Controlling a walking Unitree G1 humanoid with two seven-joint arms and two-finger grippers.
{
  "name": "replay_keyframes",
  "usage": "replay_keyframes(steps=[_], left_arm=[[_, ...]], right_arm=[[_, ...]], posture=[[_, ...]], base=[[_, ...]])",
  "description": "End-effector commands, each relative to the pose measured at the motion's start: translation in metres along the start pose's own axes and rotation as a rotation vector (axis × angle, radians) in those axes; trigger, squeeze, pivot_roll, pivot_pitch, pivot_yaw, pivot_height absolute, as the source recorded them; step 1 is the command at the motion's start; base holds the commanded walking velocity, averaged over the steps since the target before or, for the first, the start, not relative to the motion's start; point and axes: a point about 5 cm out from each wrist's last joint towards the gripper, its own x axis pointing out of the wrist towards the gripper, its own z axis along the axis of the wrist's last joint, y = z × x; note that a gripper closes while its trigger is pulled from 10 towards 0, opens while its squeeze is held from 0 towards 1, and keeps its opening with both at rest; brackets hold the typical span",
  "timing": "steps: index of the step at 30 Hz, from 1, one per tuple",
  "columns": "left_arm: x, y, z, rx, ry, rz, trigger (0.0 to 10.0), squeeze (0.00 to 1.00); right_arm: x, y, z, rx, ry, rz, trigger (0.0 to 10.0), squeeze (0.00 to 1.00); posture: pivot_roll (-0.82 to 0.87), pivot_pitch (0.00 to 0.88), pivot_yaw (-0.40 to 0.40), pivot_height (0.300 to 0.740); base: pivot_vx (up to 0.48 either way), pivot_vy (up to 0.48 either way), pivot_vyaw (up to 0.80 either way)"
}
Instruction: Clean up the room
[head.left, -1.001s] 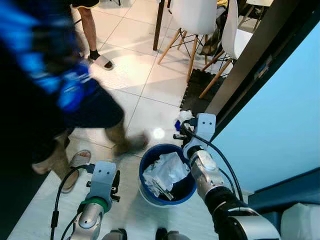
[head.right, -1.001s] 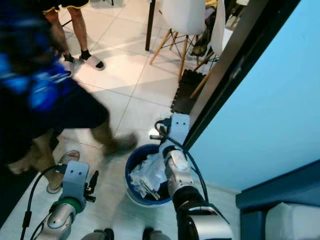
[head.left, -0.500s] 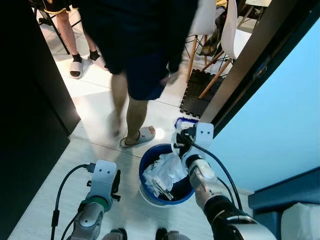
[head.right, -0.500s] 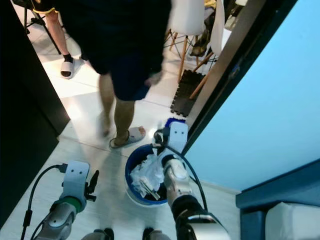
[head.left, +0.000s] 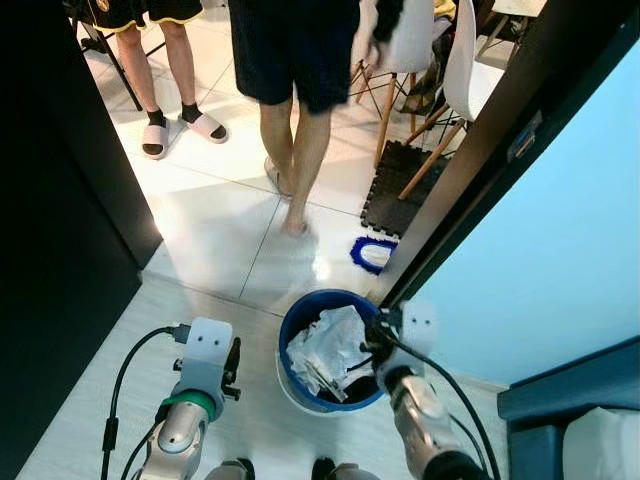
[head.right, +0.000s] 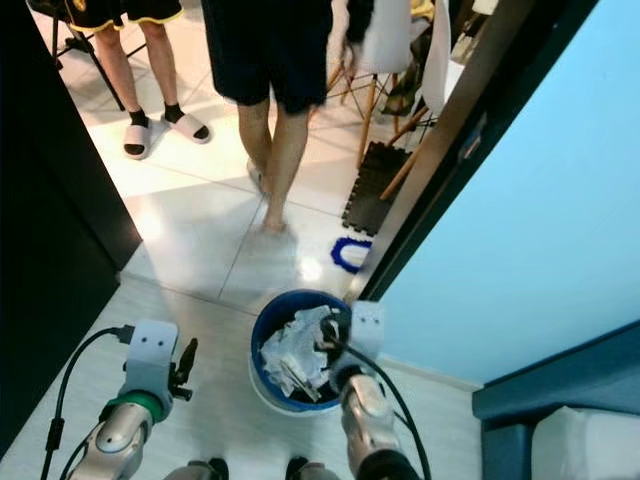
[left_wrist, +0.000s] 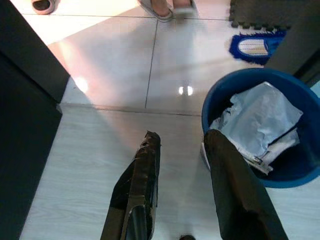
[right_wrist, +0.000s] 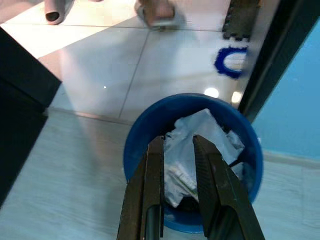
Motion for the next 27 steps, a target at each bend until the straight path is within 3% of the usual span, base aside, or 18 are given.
replay_keyframes(steps=[1,5,14,27], left_arm=[[-0.005,-0.004,-0.010,-0.002,0.032,-0.018,10.0,0.00],[-0.003,-0.008,-0.010,-0.011,0.032,-0.022,10.0,0.00],[0.006,-0.020,-0.002,-0.046,0.013,-0.062,10.0,0.00],[0.015,-0.011,0.002,-0.062,-0.006,-0.018,10.0,0.00]], right_arm=[[-0.006,-0.005,-0.007,0.005,0.011,-0.018,10.0,0.00],[-0.013,-0.014,-0.010,-0.002,0.000,-0.040,10.0,0.00],[-0.011,-0.007,-0.003,-0.017,-0.032,-0.010,10.0,0.00],[-0.006,0.000,0.002,-0.012,-0.033,0.006,10.0,0.00]], posture=[[0.05,0.108,0.006,0.740],[0.03,0.092,0.010,0.740],[0.01,0.060,0.006,0.740],[0.01,0.030,-0.006,0.740]], base=[[0.000,0.000,0.00],[0.000,0.000,0.00],[0.000,0.000,0.00],[0.000,0.000,0.00]])
